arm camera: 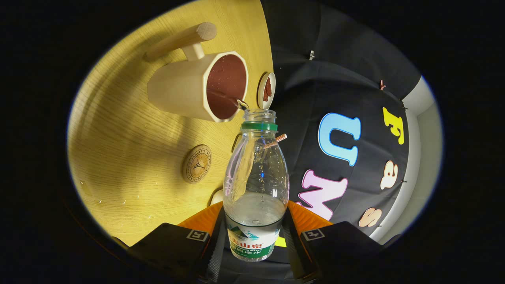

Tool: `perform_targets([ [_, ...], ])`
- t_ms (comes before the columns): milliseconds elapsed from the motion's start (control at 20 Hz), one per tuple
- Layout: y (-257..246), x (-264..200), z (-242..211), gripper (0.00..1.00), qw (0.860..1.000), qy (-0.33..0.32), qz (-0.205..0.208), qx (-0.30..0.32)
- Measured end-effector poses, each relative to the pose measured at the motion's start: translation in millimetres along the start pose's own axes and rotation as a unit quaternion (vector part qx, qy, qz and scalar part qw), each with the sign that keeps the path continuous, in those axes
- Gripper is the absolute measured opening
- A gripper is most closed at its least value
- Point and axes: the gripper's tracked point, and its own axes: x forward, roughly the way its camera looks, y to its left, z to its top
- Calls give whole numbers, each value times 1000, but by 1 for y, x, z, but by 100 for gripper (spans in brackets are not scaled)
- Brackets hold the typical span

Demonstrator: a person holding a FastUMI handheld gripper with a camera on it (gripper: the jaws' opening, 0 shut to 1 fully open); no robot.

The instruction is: Take the bottle from table, then pour the juice into the cup, finally place the bottle on the coaster

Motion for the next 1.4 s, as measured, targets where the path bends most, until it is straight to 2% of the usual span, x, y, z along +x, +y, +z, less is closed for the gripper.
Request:
perform_targets([
  [650,-17,3,2,70,998,-14,-21,-53],
  [1400,-31,0,8,70,990,-35,-36,-131],
])
